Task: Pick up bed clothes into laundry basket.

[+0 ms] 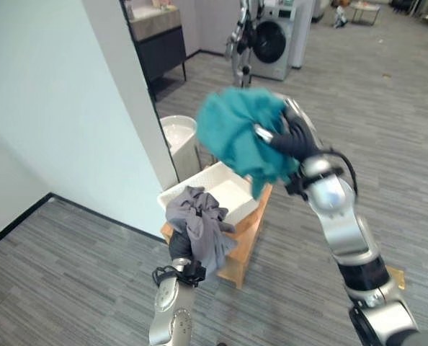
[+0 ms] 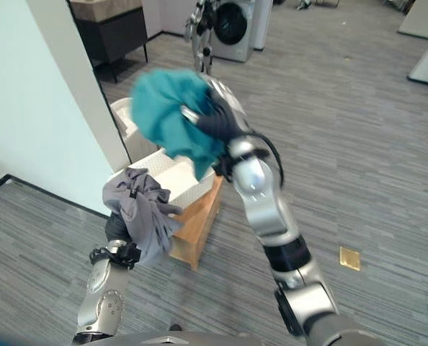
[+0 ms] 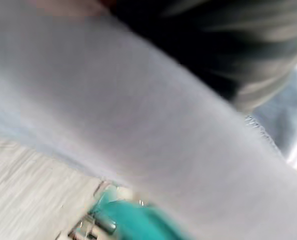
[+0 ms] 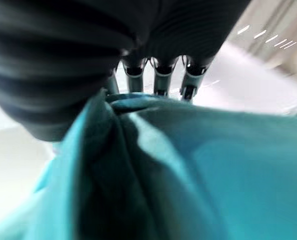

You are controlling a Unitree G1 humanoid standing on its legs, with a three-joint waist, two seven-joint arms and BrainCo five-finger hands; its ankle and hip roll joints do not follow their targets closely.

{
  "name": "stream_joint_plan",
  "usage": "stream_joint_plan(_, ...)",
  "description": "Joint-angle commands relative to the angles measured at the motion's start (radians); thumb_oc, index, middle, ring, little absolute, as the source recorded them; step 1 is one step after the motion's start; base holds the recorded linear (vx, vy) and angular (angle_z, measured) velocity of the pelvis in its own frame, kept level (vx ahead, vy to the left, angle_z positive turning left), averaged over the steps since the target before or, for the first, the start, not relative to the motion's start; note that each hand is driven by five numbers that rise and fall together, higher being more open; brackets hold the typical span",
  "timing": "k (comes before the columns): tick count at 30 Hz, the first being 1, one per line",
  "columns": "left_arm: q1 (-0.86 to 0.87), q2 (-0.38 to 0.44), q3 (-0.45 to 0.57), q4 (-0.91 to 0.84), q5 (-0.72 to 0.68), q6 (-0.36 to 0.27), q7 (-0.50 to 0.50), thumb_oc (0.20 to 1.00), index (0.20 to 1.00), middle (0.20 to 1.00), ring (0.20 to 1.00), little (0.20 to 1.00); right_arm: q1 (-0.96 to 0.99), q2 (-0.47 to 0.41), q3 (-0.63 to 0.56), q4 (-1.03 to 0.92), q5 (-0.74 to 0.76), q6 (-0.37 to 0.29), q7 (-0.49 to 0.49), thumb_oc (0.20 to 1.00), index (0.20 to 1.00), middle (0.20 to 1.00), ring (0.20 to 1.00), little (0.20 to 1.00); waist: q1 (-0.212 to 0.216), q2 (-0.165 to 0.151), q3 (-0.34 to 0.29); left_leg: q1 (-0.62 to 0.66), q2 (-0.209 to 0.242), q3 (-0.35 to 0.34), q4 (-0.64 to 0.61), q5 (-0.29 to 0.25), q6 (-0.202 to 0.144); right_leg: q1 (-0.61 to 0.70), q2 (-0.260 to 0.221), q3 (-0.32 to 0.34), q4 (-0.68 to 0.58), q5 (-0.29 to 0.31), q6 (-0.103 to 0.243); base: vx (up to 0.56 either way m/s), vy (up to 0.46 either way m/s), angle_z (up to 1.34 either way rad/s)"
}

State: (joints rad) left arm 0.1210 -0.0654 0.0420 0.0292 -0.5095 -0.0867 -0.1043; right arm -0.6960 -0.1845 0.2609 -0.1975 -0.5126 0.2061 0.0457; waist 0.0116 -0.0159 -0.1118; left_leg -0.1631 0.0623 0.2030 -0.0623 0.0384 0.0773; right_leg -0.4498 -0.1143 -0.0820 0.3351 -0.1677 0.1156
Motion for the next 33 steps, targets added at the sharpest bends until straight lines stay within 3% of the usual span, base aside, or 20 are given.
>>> stream_joint_plan(1, -0.004, -0.018, -0.045, -0.093, -0.071, 0.004, -0.05, 0.2, 0.2, 0.2, 0.2, 0.2, -0.097, -0.065, -0.03, 0.277, -0.059, 0.036, -0.096, 0.2, 0.2, 0.2, 0.2, 0.2, -0.025, -0.021, -0.065, 0.02, 0.033, -0.032, -0.025, 0.027, -0.114, 0.148, 0.073, 0.269, -0.398, 0.279, -0.015, 0.39, -0.129, 1.63)
stream_joint_plan(2, -0.01, -0.021, -0.044, -0.093, -0.072, 0.004, -0.048, 0.2, 0.2, 0.2, 0.2, 0.2, -0.12, -0.061, -0.024, 0.31, -0.055, 0.027, -0.112, 0.2, 0.2, 0.2, 0.2, 0.2, -0.028, -0.017, -0.061, 0.022, 0.032, -0.036, -0.025, 0.02, -0.111, 0.155, 0.071, 0.267, -0.408, 0.28, -0.012, 0.3, -0.082, 1.55)
stream_joint_plan(4, -0.002, -0.019, -0.039, -0.096, -0.06, -0.003, -0.046, 0.2, 0.2, 0.2, 0.2, 0.2, -0.193, -0.029, 0.0, 0.526, -0.035, 0.019, -0.175, 0.2, 0.2, 0.2, 0.2, 0.2, -0.014, -0.031, -0.054, 0.066, 0.008, -0.056, -0.025, 0.004, -0.105, 0.213, 0.021, 0.177, -0.422, 0.286, -0.021, 0.22, -0.151, 1.84)
stream_joint_plan(5, 0.017, -0.036, -0.007, -0.092, -0.072, 0.003, -0.045, 0.2, 0.2, 0.2, 0.2, 0.2, -0.215, -0.027, 0.01, 0.672, -0.013, 0.016, -0.228, 0.2, 0.2, 0.2, 0.2, 0.2, 0.01, -0.038, -0.06, 0.086, 0.019, -0.083, -0.025, -0.019, -0.121, 0.238, 0.021, 0.108, -0.422, 0.289, -0.041, 0.18, -0.242, 1.28)
stream_joint_plan(6, 0.016, -0.036, -0.007, -0.091, -0.072, 0.003, -0.047, 0.2, 0.2, 0.2, 0.2, 0.2, -0.217, -0.027, 0.011, 0.676, -0.012, 0.013, -0.231, 0.2, 0.2, 0.2, 0.2, 0.2, 0.007, -0.038, -0.06, 0.082, 0.02, -0.087, -0.025, -0.011, -0.123, 0.235, 0.021, 0.106, -0.422, 0.295, -0.044, 0.26, -0.318, 0.46)
stream_joint_plan(7, 0.05, -0.038, -0.006, -0.09, -0.069, 0.007, -0.046, 0.2, 0.2, 0.2, 0.2, 0.2, -0.266, -0.001, 0.043, 0.863, -0.008, 0.015, -0.272, 0.2, 0.2, 0.2, 0.2, 0.2, 0.028, -0.03, -0.073, 0.098, 0.037, -0.113, -0.025, -0.029, -0.155, 0.276, 0.018, 0.022, -0.422, 0.28, -0.044, 0.2, -0.209, 0.57)
stream_joint_plan(10, 0.055, -0.032, -0.014, -0.09, -0.059, 0.015, -0.045, 0.2, 0.2, 0.2, 0.2, 0.2, -0.313, 0.002, 0.077, 1.0, 0.016, -0.013, -0.323, 0.2, 0.2, 0.2, 0.2, 0.2, 0.03, -0.021, -0.071, 0.097, 0.06, -0.113, -0.025, -0.018, -0.182, 0.296, 0.015, -0.05, -0.422, 0.282, -0.043, 0.17, -0.149, 0.6)
stream_joint_plan(12, 0.046, -0.019, -0.018, -0.085, -0.062, 0.036, -0.048, 0.2, 0.2, 0.2, 0.2, 0.2, -0.382, -0.019, 0.129, 1.167, 0.036, -0.037, -0.374, 0.2, 0.2, 0.2, 0.2, 0.2, 0.036, -0.008, -0.049, 0.086, 0.076, -0.031, -0.024, 0.023, -0.197, 0.331, -0.008, -0.17, -0.422, 0.255, -0.029, 0.16, -0.149, 1.01)
stream_joint_plan(14, 0.024, -0.01, -0.032, -0.079, -0.062, 0.05, -0.061, 0.2, 0.2, 0.2, 0.2, 0.2, -0.447, -0.048, 0.156, 1.253, 0.053, -0.057, -0.395, 0.2, 0.2, 0.2, 0.2, 0.2, 0.024, 0.004, -0.019, 0.038, 0.065, 0.104, -0.02, 0.058, -0.175, 0.335, -0.028, -0.261, -0.422, 0.237, -0.015, -0.09, -0.056, 1.09)
stream_joint_plan(15, 0.02, -0.011, -0.03, -0.079, -0.062, 0.05, -0.062, 0.2, 0.2, 0.2, 0.2, 0.2, -0.454, -0.048, 0.157, 1.26, 0.054, -0.06, -0.397, 0.2, 0.2, 0.2, 0.2, 0.2, 0.023, 0.005, -0.017, 0.033, 0.064, 0.103, -0.021, 0.066, -0.173, 0.33, -0.029, -0.261, -0.422, 0.242, -0.016, -0.11, -0.045, 1.24)
stream_joint_plan(17, 0.005, 0.003, -0.04, -0.076, -0.064, 0.065, -0.08, 0.2, 0.2, 0.2, 0.2, 0.2, -0.496, -0.068, 0.163, 1.325, 0.069, -0.068, -0.41, 0.2, 0.2, 0.2, 0.2, 0.2, 0.009, 0.034, 0.006, -0.023, 0.048, 0.246, -0.024, 0.098, -0.131, 0.314, -0.033, -0.328, -0.422, 0.228, -0.012, -0.09, 0.005, 1.38)
stream_joint_plan(20, 0.015, 0.008, -0.04, -0.074, -0.06, 0.072, -0.092, 0.2, 0.2, 0.2, 0.2, 0.2, -0.496, -0.059, 0.155, 1.351, 0.079, -0.065, -0.417, 0.2, 0.2, 0.2, 0.2, 0.2, 0.003, 0.051, 0.008, -0.039, 0.054, 0.262, -0.025, 0.076, -0.121, 0.302, -0.031, -0.351, -0.422, 0.22, -0.009, 0.02, 0.012, 0.57)
stream_joint_plan(22, 0.026, 0.011, -0.032, -0.068, -0.058, 0.077, -0.095, 0.2, 0.2, 0.2, 0.2, 0.2, -0.464, -0.057, 0.144, 1.354, 0.088, -0.06, -0.432, 0.2, 0.2, 0.2, 0.2, 0.2, -0.004, 0.057, 0.001, -0.044, 0.059, 0.23, -0.025, 0.081, -0.118, 0.314, -0.013, -0.362, -0.422, 0.202, -0.012, 0.17, -0.001, 0.08)
stream_joint_plan(25, 0.036, 0.01, -0.04, -0.063, -0.056, 0.088, -0.101, 0.2, 0.2, 0.2, 0.2, 0.2, -0.428, -0.041, 0.125, 1.39, 0.095, -0.047, -0.447, 0.2, 0.2, 0.2, 0.2, 0.2, -0.009, 0.041, -0.003, -0.031, 0.065, 0.236, -0.025, 0.079, -0.115, 0.365, 0.002, -0.376, -0.422, 0.17, -0.022, 0.2, -0.006, 0.35)
stream_joint_plan(27, 0.045, 0.012, -0.042, -0.068, -0.046, 0.1, -0.112, 0.2, 0.2, 0.2, 0.2, 0.2, -0.362, -0.006, 0.093, 1.403, 0.099, -0.041, -0.45, 0.2, 0.2, 0.2, 0.2, 0.2, -0.017, 0.013, 0.007, 0.003, 0.049, 0.236, -0.025, 0.056, -0.106, 0.433, -0.001, -0.394, -0.421, 0.196, -0.007, 0.17, -0.002, 0.2)
stream_joint_plan(29, 0.022, 0.018, -0.055, -0.06, -0.05, 0.115, -0.101, 0.2, 0.2, 0.2, 0.2, 0.2, -0.302, 0.028, 0.056, 1.424, 0.124, -0.038, -0.469, 0.2, 0.2, 0.2, 0.2, 0.2, -0.034, 0.024, 0.046, 0.024, 0.08, 0.205, -0.025, 0.048, -0.111, 0.29, -0.015, -0.306, -0.161, 0.173, 0.032, -0.05, 0.043, 0.11)
stream_joint_plan(30, 0.008, 0.02, -0.056, -0.058, -0.052, 0.114, -0.099, 0.2, 0.2, 0.2, 0.2, 0.2, -0.29, 0.034, 0.045, 1.44, 0.133, -0.038, -0.477, 0.2, 0.2, 0.2, 0.2, 0.2, -0.036, 0.029, 0.048, 0.009, 0.089, 0.205, -0.025, 0.053, -0.112, 0.225, -0.007, -0.259, -0.123, 0.149, 0.027, -0.08, 0.016, 0.02)
stream_joint_plan(31, 0.006, 0.02, -0.055, -0.057, -0.052, 0.114, -0.098, 0.2, 0.2, 0.2, 0.2, 0.2, -0.292, 0.036, 0.045, 1.442, 0.133, -0.039, -0.48, 0.2, 0.2, 0.2, 0.2, 0.2, -0.031, 0.028, 0.041, 0.002, 0.091, 0.21, -0.025, 0.052, -0.113, 0.209, -0.007, -0.253, -0.109, 0.143, 0.026, -0.03, -0.038, 0.1)
stream_joint_plan(32, -0.01, 0.022, -0.065, -0.046, -0.051, 0.117, -0.111, 0.2, 0.2, 0.2, 0.2, 0.2, -0.277, 0.056, 0.037, 1.473, 0.138, -0.05, -0.487, 0.2, 0.2, 0.2, 0.2, 0.2, -0.021, 0.021, 0.03, -0.014, 0.09, 0.205, -0.025, 0.049, -0.12, 0.151, -0.012, -0.18, -0.157, 0.151, 0.006, 0.08, -0.1, 0.14)
stream_joint_plan(33, -0.012, 0.023, -0.07, -0.044, -0.051, 0.119, -0.115, 0.2, 0.2, 0.2, 0.2, 0.2, -0.267, 0.063, 0.036, 1.478, 0.138, -0.052, -0.488, 0.2, 0.2, 0.2, 0.2, 0.2, -0.018, 0.017, 0.029, -0.015, 0.092, 0.197, -0.025, 0.047, -0.127, 0.144, -0.038, -0.162, -0.208, 0.171, 0.004, 0.15, -0.14, 0.2)
